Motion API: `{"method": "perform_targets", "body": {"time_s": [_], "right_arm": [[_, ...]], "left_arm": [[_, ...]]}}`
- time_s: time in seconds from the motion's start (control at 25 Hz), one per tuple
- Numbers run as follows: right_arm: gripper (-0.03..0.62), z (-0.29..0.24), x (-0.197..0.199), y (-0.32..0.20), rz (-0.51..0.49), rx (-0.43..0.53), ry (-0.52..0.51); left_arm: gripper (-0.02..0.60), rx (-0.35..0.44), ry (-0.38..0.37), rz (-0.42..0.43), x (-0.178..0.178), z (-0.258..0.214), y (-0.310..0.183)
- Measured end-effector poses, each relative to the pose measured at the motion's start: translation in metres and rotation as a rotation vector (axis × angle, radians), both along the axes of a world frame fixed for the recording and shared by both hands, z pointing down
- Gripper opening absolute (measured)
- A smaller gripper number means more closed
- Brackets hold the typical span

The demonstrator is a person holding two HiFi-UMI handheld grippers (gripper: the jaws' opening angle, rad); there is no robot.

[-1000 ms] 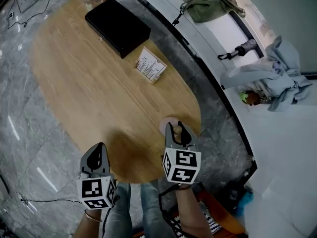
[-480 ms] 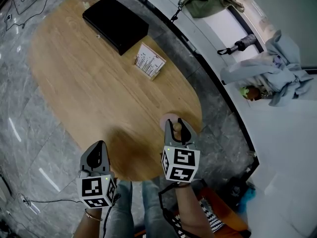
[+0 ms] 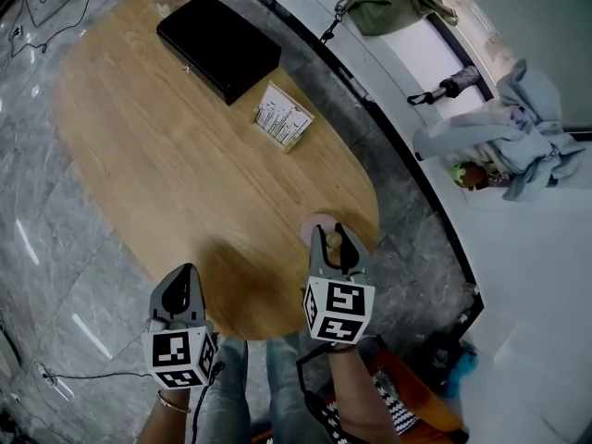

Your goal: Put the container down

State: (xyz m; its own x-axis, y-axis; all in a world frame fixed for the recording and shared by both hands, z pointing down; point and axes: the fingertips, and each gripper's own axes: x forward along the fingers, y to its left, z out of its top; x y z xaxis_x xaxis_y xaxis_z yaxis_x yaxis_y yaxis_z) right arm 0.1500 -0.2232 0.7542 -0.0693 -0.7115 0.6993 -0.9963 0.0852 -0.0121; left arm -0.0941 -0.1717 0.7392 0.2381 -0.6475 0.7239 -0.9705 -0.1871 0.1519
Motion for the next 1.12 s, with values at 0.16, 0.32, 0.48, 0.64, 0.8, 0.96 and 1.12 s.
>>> {"method": "perform_targets", "body": {"time_s": [0.16,0.32,0.48,0.64,0.8,0.96,1.12], "right_arm": [[0.137,-0.001,-0.001,0.000,-0.013,0.025,-0.010],[0.137,-0.001,-0.001,-0.001,-0.025,0.016,0.001],[0.155,0.001,-0.003,0.000,-0.034,0.010,-0.010],[0.163,0.000,-0.004,0.002,-0.054,0.009,-0.015],[0.166,-0.003,-0.003,0.003,-0.061,0.012,-0.022],[0.166,-0.006,-0.004,0.004,-0.078,0.009,-0.024],[0.166,-0.011,-0.002,0.006,-0.087,0.004,-0.018]], "left_arm": [[-0.006,-0.006,0.005,0.003,0.001,0.001,-0.001],[-0.006,-0.020,0.015,0.006,0.004,0.002,0.000],[-0.006,-0.027,0.013,0.008,0.005,0.005,0.002],[-0.006,-0.034,0.009,0.009,0.007,0.006,0.004],[-0.006,-0.032,0.005,0.010,0.009,0.005,0.003],[-0.006,-0.027,0.008,0.002,0.009,0.003,-0.001],[-0.006,-0.011,0.011,-0.011,0.010,-0.004,-0.007]]}}
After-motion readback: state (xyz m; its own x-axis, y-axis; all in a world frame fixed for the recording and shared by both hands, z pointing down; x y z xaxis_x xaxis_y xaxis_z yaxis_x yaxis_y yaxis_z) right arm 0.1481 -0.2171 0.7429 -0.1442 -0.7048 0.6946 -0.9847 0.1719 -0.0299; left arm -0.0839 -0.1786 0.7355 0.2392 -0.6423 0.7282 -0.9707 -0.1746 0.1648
